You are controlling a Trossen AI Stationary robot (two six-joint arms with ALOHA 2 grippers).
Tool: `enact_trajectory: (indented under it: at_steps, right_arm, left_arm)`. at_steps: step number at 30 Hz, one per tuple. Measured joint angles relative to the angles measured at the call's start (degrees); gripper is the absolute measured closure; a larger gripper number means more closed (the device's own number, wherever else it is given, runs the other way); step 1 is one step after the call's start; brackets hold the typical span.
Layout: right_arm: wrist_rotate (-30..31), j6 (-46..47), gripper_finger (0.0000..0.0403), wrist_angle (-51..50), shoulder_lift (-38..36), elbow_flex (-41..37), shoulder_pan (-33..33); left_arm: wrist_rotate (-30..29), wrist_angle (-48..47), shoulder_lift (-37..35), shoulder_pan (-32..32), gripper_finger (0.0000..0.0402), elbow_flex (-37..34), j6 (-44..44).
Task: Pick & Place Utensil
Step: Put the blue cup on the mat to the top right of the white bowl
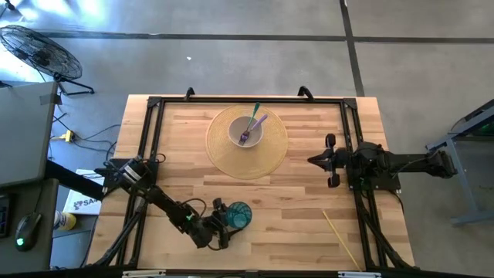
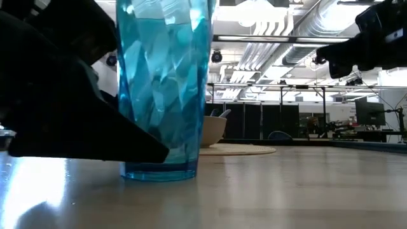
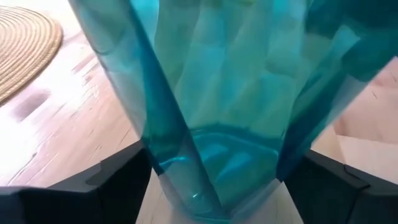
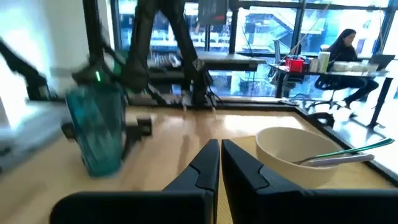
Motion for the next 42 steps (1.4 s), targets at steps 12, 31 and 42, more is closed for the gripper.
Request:
enact_trajectory:
  at_steps: [12,31,42]
  right_arm:
    - [-0.54,14.56,0.0391,13.95,0.62,-0.01,0.04]
    - [19.7,8.61,0.0391,37.51,40.13,4.12,23.39]
    - [19.55,4.34,0.0391,34.4,66.91,21.55,25.65]
  left_arm:
    - [1.78,1.05,-0.2,0.77,0.0089,0.0,2.08]
    - [-1.11,-8.41,-8.19,0.77,0.0097,-0.11,2.36]
    - [-3.07,-18.36,-12.59,0.77,0.0095,-0.11,-2.04]
